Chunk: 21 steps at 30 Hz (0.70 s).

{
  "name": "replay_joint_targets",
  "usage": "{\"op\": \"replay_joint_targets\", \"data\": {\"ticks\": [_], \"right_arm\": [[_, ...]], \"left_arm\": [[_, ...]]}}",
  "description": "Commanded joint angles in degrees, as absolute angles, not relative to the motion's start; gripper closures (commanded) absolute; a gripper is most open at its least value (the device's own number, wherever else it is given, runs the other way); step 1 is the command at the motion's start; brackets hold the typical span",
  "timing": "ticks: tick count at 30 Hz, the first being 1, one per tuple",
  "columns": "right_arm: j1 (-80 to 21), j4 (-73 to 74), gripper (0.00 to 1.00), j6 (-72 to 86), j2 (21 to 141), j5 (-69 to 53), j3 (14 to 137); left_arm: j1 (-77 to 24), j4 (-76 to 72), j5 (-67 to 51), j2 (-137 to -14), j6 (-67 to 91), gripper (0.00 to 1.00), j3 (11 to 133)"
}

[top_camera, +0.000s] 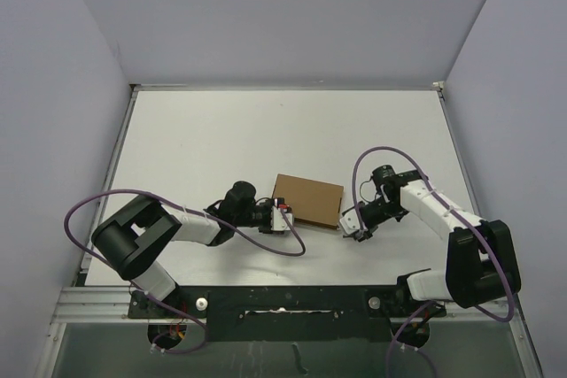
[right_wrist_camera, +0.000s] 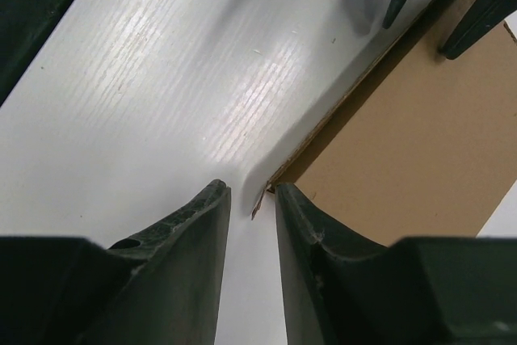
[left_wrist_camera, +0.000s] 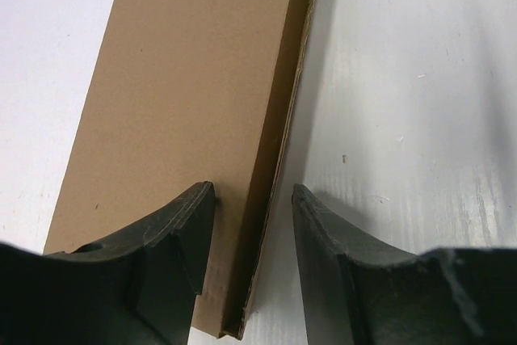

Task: Fold the paper box

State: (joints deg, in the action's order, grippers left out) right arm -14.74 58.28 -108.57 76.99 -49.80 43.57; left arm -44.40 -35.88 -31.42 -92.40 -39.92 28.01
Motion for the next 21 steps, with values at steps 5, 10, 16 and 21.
{"op": "replay_joint_targets", "data": {"ticks": [5,10,16,21], "right_arm": [[-16.27,54.06,0.73,-109.85,75.33,-48.96,41.55],[-17.67,49.67,0.76,-106.39,75.86,-45.82,40.79],[-18.23,48.91,0.77,-105.37,76.92,-43.72,40.69],[-18.56,48.5,0.78,-105.03,77.79,-42.28,40.72]], "left_arm": [[-44.21,-38.32,-31.03,-93.38,-40.89,0.6,27.35],[-44.21,-38.24,-30.94,-92.96,-40.96,0.6,27.07],[-44.21,-37.8,-31.2,-92.9,-40.89,0.6,27.03],[-44.21,-37.71,-31.29,-92.78,-40.88,0.6,26.98]]}}
